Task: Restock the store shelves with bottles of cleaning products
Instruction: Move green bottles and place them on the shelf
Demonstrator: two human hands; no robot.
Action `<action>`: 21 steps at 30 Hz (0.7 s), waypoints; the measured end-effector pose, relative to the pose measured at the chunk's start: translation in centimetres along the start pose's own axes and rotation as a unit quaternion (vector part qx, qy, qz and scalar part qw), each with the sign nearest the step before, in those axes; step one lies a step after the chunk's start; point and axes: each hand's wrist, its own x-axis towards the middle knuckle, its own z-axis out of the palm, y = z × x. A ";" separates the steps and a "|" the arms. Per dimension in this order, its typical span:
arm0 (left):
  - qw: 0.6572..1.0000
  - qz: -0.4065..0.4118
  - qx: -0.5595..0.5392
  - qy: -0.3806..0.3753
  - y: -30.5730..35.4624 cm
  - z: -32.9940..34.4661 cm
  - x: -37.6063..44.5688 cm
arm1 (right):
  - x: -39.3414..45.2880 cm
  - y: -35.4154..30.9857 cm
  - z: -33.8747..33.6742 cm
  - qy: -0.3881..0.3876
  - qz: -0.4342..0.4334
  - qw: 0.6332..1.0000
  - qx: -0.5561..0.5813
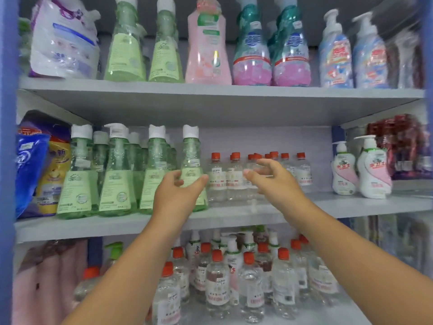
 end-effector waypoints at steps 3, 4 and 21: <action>1.000 -0.003 -0.007 -0.018 1.9 4.8 -2.0 | 0.0 2.6 -5.9 0.016 0.015 1.000 -0.003; 1.000 -0.005 -0.009 -0.026 2.5 6.9 -2.7 | 0.1 3.8 -8.1 0.019 0.021 1.000 -0.006; 0.985 -0.115 0.025 -0.128 5.3 38.5 -2.2 | 9.3 17.6 -32.5 0.072 0.067 0.992 -0.078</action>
